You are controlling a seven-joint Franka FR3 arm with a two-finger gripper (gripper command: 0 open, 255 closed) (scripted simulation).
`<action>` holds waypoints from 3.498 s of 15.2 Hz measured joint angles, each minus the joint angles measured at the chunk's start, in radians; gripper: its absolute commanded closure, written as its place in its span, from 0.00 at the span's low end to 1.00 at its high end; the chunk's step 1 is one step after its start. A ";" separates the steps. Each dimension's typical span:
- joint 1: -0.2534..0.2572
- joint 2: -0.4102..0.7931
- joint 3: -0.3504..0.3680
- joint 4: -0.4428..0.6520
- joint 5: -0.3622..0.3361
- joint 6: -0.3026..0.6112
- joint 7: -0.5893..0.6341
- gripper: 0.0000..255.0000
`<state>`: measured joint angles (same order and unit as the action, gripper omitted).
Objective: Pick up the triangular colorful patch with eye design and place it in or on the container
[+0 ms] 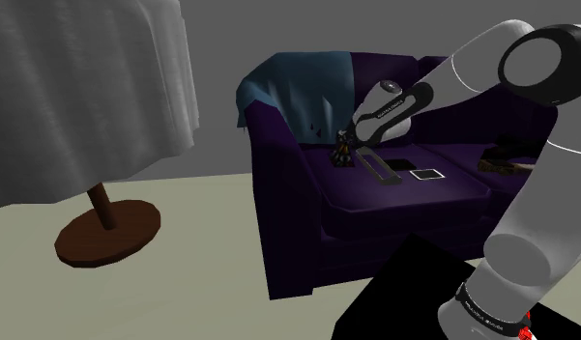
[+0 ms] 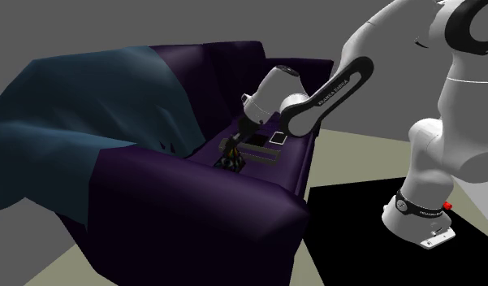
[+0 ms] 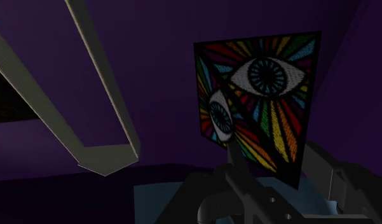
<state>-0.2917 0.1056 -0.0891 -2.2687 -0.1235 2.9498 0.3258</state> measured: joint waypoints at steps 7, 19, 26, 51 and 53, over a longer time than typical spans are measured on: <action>-0.002 -0.061 0.005 0.030 0.017 -0.092 -0.019 1.00; -0.046 -0.145 -0.048 0.051 0.161 -0.195 -0.241 1.00; -0.100 -0.163 -0.147 0.081 0.336 -0.258 -0.532 1.00; -0.110 -0.016 -0.144 0.009 0.636 -0.065 -0.827 1.00; -0.110 -0.016 -0.144 0.009 0.636 -0.064 -0.827 0.00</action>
<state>-0.4018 0.0898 -0.2334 -2.2595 0.5130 2.8855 -0.5016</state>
